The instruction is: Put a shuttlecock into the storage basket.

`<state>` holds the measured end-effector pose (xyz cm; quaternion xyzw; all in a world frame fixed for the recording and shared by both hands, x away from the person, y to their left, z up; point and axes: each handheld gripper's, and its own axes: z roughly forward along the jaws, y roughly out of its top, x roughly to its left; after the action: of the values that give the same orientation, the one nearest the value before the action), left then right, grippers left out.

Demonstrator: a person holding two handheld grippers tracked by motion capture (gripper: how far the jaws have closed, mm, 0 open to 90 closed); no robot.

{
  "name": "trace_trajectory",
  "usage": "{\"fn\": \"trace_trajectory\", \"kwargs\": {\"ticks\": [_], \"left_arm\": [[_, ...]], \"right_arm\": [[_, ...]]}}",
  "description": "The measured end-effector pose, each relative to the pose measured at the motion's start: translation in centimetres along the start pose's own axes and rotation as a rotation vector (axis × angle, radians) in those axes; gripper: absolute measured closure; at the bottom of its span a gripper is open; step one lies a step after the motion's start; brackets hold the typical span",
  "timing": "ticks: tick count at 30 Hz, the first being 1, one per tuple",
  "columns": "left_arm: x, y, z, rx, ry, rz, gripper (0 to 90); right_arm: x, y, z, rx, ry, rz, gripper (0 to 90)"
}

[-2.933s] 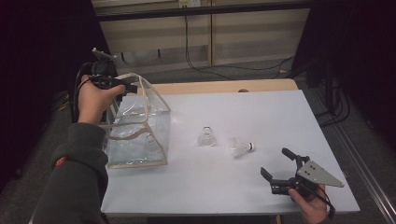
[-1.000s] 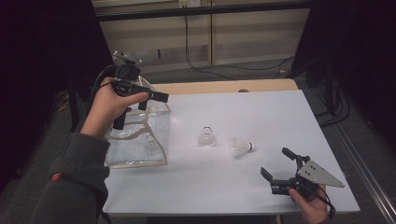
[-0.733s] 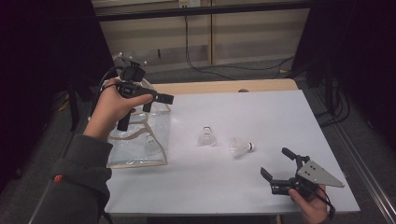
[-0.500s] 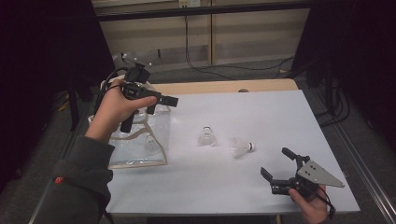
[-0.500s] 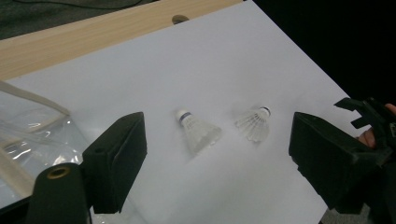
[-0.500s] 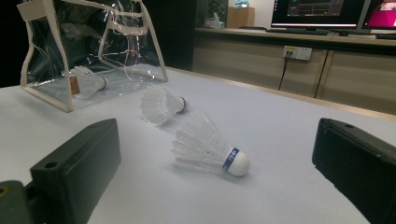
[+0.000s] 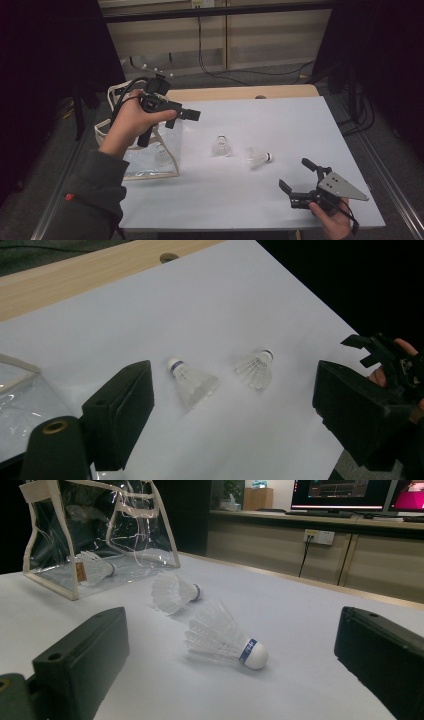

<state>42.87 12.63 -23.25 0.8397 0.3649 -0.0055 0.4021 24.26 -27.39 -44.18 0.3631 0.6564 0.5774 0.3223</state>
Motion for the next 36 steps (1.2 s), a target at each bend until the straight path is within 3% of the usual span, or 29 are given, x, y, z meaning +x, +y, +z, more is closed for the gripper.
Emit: {"fn": "trace_trajectory", "kwargs": {"ticks": [19,36], "left_arm": [[-0.9,-0.9,1.7,0.037,-0.029,0.029,13.5],[-2.9,-1.8,3.4,0.057,-0.063,0.070,12.3]], "right_arm": [[0.0,0.0,0.1,0.001,0.003,0.001,1.3],[0.0,0.0,0.1,0.001,0.002,-0.001,1.3]]}}
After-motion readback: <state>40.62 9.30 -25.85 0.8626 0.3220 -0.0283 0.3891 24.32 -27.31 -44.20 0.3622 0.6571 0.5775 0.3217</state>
